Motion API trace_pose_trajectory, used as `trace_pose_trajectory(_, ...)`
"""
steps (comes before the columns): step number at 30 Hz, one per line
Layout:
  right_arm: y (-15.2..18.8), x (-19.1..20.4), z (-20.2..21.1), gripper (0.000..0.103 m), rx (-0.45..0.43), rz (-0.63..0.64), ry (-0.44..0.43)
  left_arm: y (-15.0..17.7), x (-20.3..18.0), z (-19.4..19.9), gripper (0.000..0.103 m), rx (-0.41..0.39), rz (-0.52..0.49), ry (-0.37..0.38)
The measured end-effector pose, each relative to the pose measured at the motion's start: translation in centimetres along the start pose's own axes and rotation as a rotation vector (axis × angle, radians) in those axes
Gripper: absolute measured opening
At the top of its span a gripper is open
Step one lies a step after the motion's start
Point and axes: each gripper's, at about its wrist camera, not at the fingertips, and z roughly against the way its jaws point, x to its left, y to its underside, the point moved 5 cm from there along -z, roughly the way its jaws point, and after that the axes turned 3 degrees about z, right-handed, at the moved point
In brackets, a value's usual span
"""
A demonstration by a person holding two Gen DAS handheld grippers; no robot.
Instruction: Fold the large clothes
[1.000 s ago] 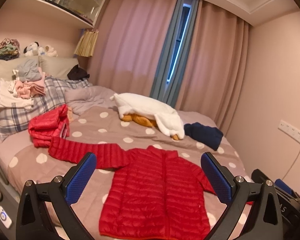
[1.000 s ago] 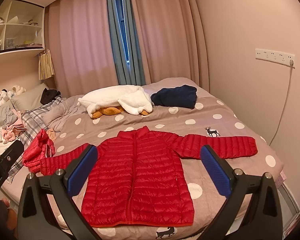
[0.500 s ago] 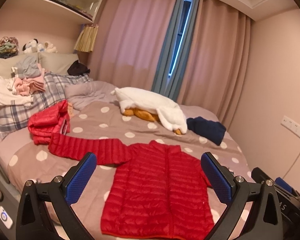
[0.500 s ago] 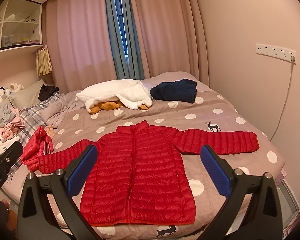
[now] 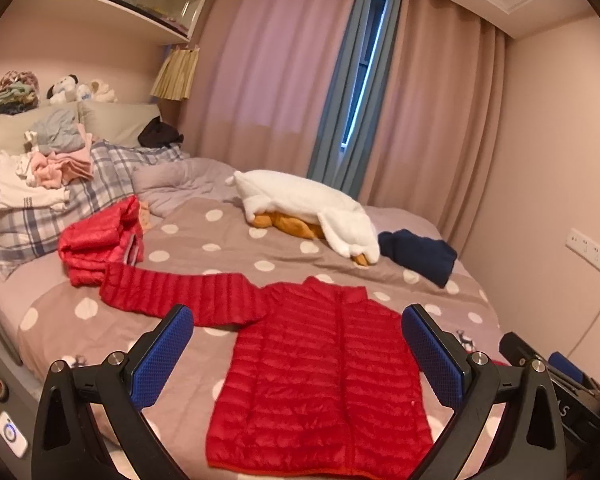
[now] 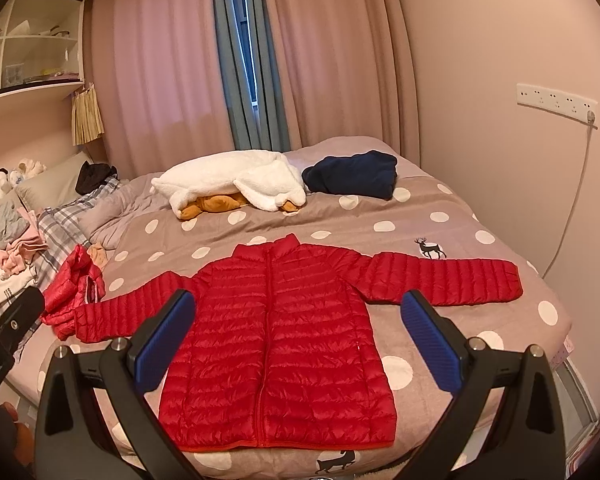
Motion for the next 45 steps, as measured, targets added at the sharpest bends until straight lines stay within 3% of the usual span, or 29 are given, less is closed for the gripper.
trace_pose_trajectory(45,0.68,0.34,-0.49,0.103,0.013,0.015,-0.001,0.07,-0.16,-0.16,0.103,0.007,-0.012,-0.014)
